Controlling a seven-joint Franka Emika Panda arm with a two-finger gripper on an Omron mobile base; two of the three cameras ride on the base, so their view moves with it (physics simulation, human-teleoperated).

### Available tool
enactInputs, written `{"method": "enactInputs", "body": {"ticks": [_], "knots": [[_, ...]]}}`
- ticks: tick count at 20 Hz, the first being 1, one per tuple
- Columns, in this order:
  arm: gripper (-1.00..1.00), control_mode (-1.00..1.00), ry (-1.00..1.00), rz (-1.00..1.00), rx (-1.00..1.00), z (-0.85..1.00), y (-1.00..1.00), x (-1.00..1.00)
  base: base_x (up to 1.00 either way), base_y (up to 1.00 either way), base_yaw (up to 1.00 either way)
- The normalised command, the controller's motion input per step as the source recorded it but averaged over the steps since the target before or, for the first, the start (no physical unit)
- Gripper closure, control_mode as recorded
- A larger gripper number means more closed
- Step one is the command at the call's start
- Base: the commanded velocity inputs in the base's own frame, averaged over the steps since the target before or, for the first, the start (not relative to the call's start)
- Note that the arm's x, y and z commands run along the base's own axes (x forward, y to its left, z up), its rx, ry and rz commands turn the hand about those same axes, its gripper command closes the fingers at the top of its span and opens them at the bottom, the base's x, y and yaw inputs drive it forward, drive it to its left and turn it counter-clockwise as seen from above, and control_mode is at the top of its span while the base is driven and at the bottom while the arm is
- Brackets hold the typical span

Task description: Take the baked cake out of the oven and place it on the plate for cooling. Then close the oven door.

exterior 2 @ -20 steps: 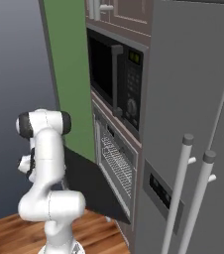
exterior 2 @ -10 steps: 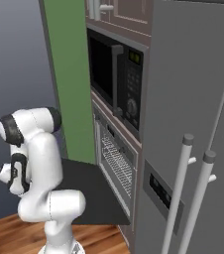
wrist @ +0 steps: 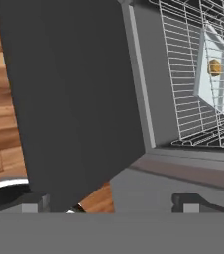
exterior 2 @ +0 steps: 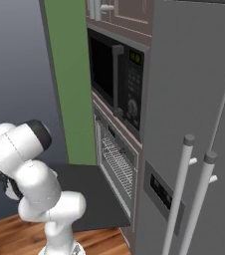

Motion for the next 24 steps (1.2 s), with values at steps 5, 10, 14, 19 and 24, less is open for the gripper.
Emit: {"method": "enactInputs", "body": {"ticks": [5,10,14,19,24], "knots": [[-1.00,-1.00,0.00,0.00,-0.01,0.01,-0.43,0.66,0.00,0.00,0.00],[-1.00,-1.00,0.00,0.00,-0.07,-0.04,-0.06,0.64,0.00,0.00,0.00],[-1.00,-1.00,0.00,0.00,-0.11,-0.29,0.00,0.69,0.00,0.00,0.00],[-1.00,-1.00,0.00,0.00,-0.17,-0.59,0.00,0.56,0.00,0.00,0.00],[-1.00,-1.00,0.00,0.00,-0.17,-0.51,0.00,0.71,0.00,0.00,0.00]]}}
